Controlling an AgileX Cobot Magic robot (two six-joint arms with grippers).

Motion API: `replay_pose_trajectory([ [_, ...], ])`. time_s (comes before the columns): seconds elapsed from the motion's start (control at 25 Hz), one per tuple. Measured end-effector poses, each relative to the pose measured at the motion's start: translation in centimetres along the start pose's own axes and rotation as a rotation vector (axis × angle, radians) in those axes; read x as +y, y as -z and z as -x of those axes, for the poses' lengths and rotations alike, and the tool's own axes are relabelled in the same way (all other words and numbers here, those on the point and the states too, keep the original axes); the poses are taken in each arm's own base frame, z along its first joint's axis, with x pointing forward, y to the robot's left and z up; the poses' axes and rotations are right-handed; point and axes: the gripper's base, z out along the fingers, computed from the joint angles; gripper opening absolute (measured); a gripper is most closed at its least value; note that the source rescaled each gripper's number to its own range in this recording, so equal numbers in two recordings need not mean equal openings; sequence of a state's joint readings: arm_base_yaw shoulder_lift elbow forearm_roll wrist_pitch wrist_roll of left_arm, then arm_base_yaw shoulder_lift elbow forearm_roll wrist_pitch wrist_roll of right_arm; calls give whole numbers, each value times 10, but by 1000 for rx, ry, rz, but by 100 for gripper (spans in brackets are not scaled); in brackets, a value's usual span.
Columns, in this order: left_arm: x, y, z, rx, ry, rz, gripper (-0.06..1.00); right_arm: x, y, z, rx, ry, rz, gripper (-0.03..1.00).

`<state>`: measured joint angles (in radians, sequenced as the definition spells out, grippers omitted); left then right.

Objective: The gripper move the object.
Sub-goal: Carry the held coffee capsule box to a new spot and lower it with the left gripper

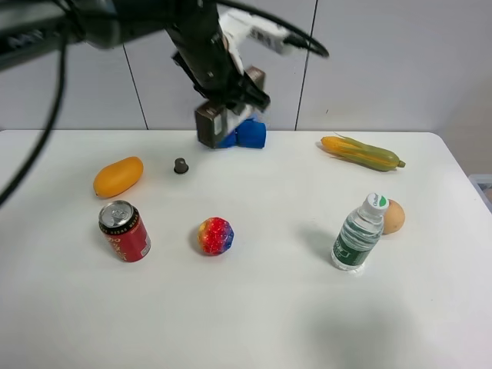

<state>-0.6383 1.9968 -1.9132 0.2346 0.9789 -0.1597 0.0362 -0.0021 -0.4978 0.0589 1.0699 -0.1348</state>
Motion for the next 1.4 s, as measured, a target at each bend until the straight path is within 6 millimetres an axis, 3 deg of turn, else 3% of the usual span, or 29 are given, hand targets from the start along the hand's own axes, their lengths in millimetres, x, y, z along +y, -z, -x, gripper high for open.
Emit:
replay_pose_trajectory([
  [0.2,67,69,-10,39,319,214,3,0,0,0,0,0,0,100],
  [0.36,108,105,-25,7,439,259,3,0,0,0,0,0,0,100],
  [0.64,167,144,-80,-11,611,341,3,0,0,0,0,0,0,100],
  [0.8,189,151,-118,-23,706,368,3,0,0,0,0,0,0,100],
  [0.92,202,143,-150,7,779,379,3,0,0,0,0,0,0,100],
  [1.04,205,119,-176,35,812,368,3,0,0,0,0,0,0,100],
  [1.4,179,47,-240,-27,784,292,3,0,0,0,0,0,0,100],
])
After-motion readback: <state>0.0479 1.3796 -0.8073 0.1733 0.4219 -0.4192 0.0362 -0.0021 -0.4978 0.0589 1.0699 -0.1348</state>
